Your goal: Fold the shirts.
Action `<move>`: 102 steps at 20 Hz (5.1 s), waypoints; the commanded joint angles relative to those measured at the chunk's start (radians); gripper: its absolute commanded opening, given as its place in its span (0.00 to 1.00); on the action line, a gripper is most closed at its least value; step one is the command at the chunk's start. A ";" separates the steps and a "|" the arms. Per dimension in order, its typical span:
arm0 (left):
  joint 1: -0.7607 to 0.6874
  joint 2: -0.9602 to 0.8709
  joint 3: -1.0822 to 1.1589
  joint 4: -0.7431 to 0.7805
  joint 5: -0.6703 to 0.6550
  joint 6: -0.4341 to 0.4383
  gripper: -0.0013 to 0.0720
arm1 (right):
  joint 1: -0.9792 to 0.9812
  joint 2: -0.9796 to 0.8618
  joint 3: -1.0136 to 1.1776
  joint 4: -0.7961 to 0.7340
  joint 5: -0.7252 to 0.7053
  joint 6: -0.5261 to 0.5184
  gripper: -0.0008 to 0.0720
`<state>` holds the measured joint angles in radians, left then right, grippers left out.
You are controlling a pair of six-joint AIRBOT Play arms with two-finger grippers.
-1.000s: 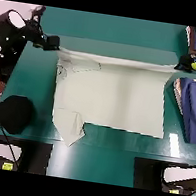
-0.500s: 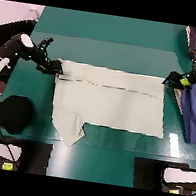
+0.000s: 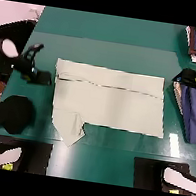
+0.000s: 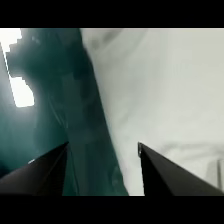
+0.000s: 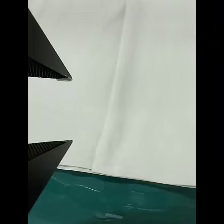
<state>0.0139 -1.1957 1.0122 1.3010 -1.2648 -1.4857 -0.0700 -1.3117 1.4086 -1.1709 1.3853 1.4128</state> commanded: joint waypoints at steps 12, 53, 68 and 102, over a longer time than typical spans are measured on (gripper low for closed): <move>-0.191 0.282 -0.545 -0.180 0.158 -0.087 0.67 | 0.000 0.104 -0.001 -0.001 0.092 0.000 0.61; -0.191 0.460 -0.085 0.140 -0.041 -0.129 0.05 | -0.130 0.535 -0.589 -0.007 0.064 -0.023 0.03; -0.188 -0.167 0.173 0.187 0.381 -0.051 0.48 | 0.045 -0.167 -0.091 0.059 -0.072 -0.013 0.64; -0.568 -0.647 0.564 -0.328 0.383 -0.103 0.05 | 0.200 -0.089 0.218 0.550 -0.007 -0.141 0.03</move>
<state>-0.5350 -1.8023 1.5345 1.0103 -0.8959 -1.5894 0.0410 -1.4185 1.5280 -0.6666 1.3808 1.2400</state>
